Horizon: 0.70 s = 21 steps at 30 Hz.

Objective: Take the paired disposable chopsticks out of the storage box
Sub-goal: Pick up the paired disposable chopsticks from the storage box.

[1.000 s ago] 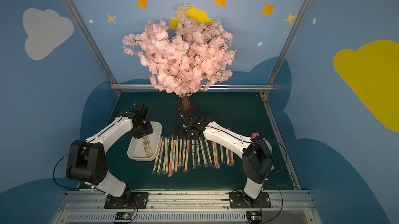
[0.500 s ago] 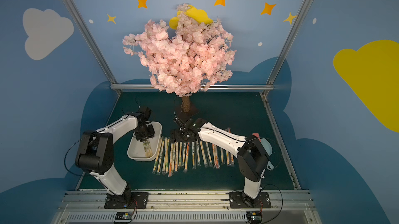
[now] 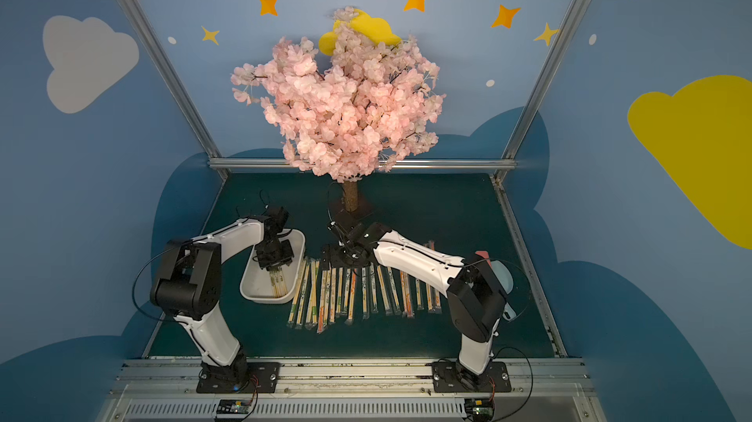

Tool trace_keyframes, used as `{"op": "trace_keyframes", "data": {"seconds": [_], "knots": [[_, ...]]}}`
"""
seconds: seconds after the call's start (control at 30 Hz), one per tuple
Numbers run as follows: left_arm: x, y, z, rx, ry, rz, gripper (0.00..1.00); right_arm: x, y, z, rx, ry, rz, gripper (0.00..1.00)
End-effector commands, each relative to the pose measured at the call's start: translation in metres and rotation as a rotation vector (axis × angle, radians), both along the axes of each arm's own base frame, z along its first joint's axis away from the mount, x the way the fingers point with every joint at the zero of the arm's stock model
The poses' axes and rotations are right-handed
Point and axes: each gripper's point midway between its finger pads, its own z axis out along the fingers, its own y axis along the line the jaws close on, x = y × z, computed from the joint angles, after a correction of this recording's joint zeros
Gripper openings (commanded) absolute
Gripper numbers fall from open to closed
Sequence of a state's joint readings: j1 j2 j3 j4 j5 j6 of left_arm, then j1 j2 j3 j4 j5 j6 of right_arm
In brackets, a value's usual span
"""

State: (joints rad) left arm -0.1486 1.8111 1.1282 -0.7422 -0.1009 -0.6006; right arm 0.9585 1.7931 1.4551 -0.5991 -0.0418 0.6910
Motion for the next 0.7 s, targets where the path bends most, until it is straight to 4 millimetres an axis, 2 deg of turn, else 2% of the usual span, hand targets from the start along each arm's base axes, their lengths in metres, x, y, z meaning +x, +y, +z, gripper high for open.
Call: {"op": "trace_keyframes", "data": {"seconds": [0.0, 0.07, 0.17, 0.43, 0.67], "knots": [[-0.004, 0.0, -0.013, -0.005, 0.039, -0.014, 0.36, 0.001, -0.002, -0.001, -0.023, -0.006, 0.001, 0.96], [-0.005, -0.001, -0.016, -0.006, 0.047, -0.015, 0.34, 0.001, -0.002, -0.001, -0.022, -0.008, 0.0, 0.96], [-0.005, -0.002, -0.018, -0.012, 0.048, -0.021, 0.25, 0.001, -0.002, -0.002, -0.024, -0.007, 0.0, 0.96], [-0.006, -0.003, -0.018, -0.021, 0.048, -0.032, 0.14, 0.001, -0.002, -0.003, -0.025, -0.003, 0.002, 0.96], [-0.001, -0.003, -0.004, -0.02, 0.006, -0.047, 0.08, 0.001, -0.002, -0.003, -0.025, -0.002, 0.001, 0.96]]}}
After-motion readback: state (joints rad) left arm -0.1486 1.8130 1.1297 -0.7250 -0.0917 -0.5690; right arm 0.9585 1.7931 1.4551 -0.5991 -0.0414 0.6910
